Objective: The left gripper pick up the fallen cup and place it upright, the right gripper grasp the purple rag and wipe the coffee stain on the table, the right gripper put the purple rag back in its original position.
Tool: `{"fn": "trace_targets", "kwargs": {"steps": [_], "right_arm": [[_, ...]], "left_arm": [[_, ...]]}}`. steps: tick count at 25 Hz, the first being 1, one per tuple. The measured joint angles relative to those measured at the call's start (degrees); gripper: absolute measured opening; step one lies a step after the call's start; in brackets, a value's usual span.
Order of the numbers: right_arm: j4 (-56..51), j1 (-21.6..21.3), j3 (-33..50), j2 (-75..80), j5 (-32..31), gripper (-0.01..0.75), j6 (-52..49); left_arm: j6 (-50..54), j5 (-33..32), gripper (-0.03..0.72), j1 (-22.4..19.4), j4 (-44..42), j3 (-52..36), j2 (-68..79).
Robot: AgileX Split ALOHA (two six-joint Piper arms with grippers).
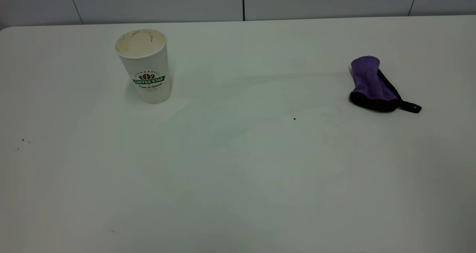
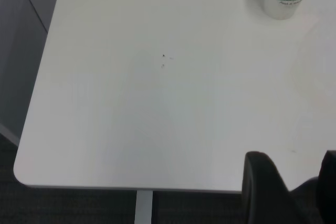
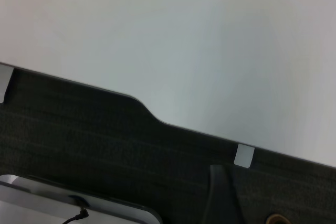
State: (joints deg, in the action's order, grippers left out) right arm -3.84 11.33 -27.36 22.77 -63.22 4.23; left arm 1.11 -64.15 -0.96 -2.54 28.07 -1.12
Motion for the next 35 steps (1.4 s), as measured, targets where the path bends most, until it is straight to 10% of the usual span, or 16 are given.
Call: {"fn": "trace_targets", "kwargs": {"steps": [19, 35], "right_arm": [[0.44, -10.91, 0.0, -20.86, -0.52, 0.225, 0.44], [0.44, -10.92, 0.0, -23.72, -0.71, 0.215, 0.46]], "left_arm": [[-0.05, 0.0, 0.284, 0.0, 0.0, 0.0, 0.0], [-0.05, 0.0, 0.284, 0.0, 0.0, 0.0, 0.0]]}}
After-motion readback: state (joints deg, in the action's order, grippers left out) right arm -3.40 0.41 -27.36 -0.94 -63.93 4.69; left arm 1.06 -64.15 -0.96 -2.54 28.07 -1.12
